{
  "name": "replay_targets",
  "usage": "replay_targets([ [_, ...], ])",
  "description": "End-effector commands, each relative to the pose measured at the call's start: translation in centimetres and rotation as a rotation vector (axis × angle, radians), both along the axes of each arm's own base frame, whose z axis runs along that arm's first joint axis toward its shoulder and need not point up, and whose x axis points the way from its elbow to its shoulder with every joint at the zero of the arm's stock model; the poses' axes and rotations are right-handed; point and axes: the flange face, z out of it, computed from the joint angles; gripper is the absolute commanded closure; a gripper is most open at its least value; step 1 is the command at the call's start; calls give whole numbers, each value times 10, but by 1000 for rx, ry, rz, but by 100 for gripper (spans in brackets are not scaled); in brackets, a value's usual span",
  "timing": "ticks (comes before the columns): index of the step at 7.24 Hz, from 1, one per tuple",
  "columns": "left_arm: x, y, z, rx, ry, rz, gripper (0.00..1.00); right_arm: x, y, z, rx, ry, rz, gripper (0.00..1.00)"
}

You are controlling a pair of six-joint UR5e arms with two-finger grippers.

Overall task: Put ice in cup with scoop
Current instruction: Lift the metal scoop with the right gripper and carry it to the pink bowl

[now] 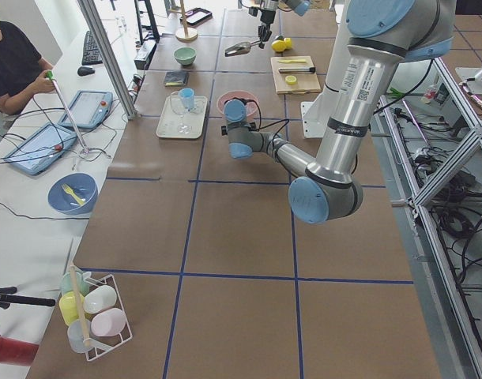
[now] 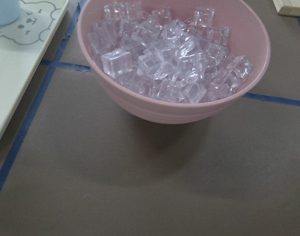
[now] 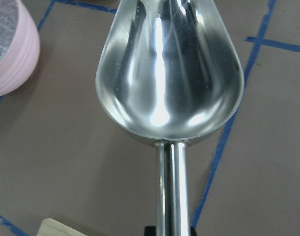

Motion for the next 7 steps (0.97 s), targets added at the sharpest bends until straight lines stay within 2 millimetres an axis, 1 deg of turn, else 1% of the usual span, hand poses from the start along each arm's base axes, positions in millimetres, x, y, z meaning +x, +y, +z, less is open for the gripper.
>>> replay_targets([
  [1,20,10,-4,15,3,2,0,-45,-13,-51,75,-25,-71,100],
  [3,24,8,5,9,-7,4,0,-84,-22,-103,97,-33,-103,100],
  [4,24,8,5,10,-6,2,0,-95,-27,-127,99,-37,-107,100],
  [6,25,8,7,10,-9,-2,0,-122,-41,-182,123,61,-161,100],
  [7,26,7,7,10,-9,-2,0,-136,-41,-208,127,132,-204,100],
])
